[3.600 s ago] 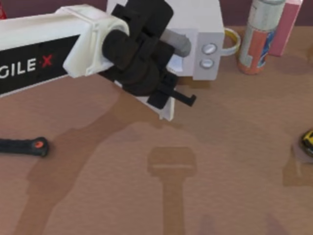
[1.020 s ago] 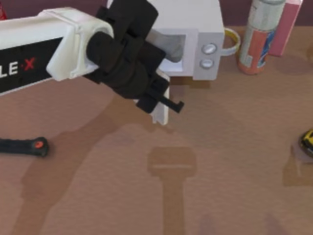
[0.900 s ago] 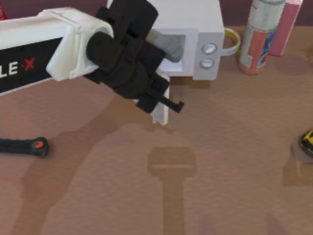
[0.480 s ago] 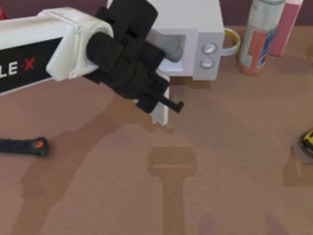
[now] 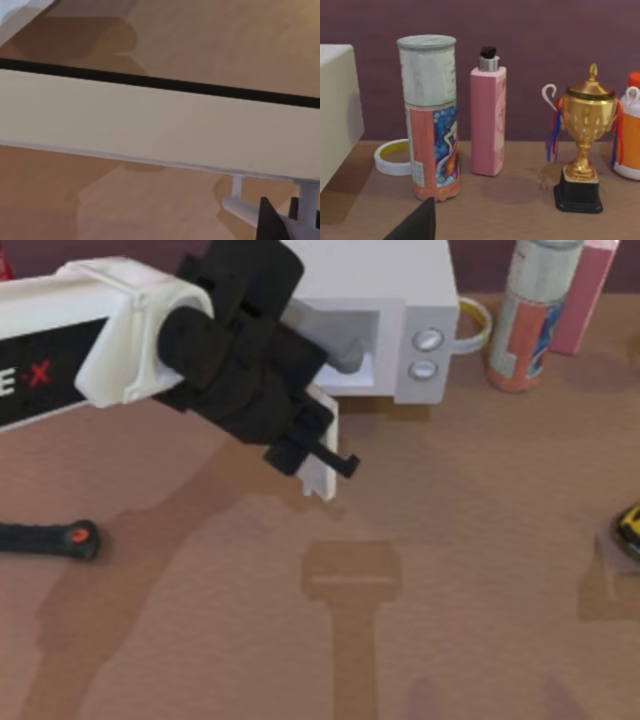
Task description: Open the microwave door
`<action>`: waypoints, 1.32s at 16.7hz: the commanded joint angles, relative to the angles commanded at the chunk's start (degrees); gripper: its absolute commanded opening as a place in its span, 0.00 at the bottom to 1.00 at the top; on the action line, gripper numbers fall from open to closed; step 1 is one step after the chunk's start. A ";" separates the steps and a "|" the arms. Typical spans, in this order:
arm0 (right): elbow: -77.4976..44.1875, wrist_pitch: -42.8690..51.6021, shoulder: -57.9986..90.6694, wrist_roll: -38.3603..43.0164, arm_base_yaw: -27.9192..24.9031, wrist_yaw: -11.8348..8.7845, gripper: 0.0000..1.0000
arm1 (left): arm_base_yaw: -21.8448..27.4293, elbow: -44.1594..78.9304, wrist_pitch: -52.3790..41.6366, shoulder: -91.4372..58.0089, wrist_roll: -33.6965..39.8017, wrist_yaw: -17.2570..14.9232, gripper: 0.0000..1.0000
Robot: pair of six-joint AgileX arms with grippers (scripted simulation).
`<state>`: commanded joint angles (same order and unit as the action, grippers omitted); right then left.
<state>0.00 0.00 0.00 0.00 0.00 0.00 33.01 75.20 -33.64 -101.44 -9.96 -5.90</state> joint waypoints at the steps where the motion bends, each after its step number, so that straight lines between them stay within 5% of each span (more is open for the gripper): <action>1: 0.00 0.00 0.00 0.00 0.00 0.00 1.00 | -0.47 -0.49 -0.02 0.45 -1.21 -0.59 0.00; 22: 0.00 0.00 0.00 0.00 0.00 0.00 1.00 | -1.02 -1.16 -0.16 0.84 -2.57 -1.25 0.00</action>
<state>0.00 0.00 0.00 0.00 0.00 0.00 31.99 74.04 -33.80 -100.60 -12.53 -7.15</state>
